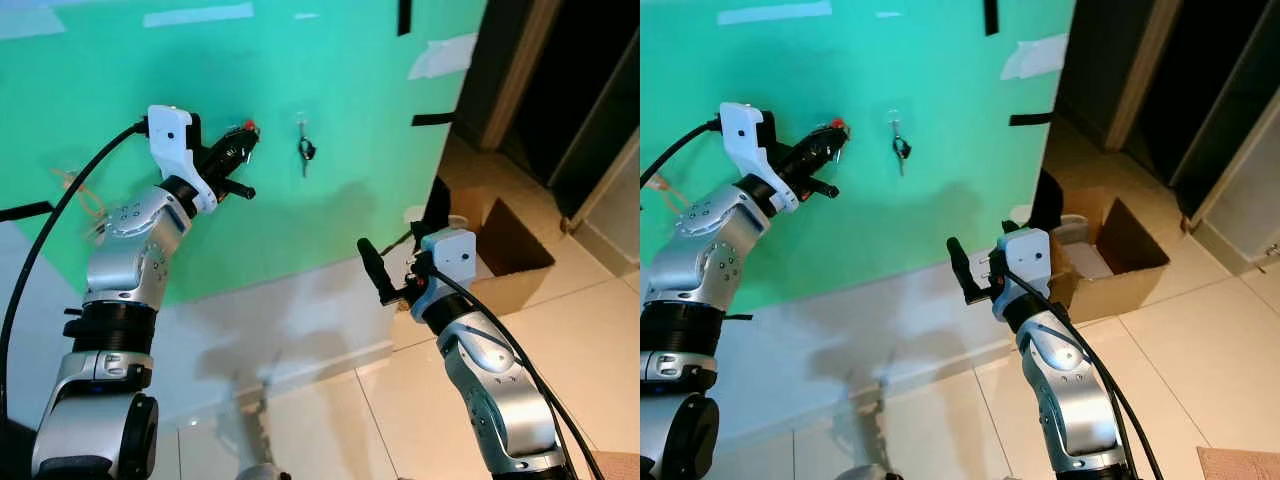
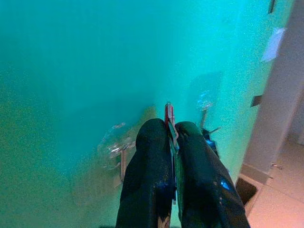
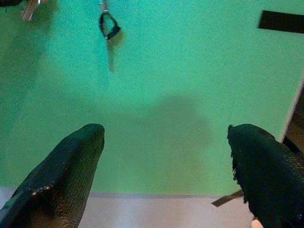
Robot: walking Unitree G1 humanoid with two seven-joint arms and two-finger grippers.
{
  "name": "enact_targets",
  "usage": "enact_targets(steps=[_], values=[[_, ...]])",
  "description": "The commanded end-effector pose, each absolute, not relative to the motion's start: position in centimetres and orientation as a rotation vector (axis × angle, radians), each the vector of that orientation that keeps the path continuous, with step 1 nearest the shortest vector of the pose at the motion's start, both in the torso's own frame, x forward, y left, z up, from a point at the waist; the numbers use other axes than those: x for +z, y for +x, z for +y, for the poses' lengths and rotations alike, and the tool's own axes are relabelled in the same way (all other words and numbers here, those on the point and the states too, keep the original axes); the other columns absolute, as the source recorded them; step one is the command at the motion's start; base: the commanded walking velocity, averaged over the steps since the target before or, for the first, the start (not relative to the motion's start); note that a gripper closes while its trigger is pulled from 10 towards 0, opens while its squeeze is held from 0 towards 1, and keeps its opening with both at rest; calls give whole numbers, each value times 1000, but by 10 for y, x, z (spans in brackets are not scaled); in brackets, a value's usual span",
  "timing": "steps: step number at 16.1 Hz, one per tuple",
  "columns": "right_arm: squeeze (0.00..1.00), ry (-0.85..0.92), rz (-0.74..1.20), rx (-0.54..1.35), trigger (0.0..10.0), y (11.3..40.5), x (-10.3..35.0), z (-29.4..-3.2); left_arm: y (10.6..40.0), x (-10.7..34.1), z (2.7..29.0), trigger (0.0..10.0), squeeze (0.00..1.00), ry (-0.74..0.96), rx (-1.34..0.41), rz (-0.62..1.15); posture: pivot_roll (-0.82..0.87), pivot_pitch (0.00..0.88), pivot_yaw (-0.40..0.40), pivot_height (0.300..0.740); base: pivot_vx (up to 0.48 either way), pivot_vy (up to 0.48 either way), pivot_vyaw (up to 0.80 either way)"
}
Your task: Hang keys on a hook
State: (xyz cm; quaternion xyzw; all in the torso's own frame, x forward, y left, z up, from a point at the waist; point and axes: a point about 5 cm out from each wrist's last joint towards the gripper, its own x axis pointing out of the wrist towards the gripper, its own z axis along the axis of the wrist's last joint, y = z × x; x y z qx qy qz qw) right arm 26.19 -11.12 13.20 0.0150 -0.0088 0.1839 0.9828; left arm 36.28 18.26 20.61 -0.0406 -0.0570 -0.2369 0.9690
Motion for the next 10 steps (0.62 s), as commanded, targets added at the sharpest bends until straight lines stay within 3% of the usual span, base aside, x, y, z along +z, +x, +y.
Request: enact_targets(steps=[1,8,10], values=[[0,25,-26,351,10000,261,132,-113,365,203,189,10000,0,-52,-419,-102,-39,0,88,740,0,0,0],[0,21,-28,356,10000,264,133,-114,354,202,202,10000,0,-56,-356,-144,-18,0,65,740,0,0,0],[0,22,-27,366,10000,265,132,-112,347,212,203,10000,0,-134,-413,-215,-11,0,58,740,0,0,0]])
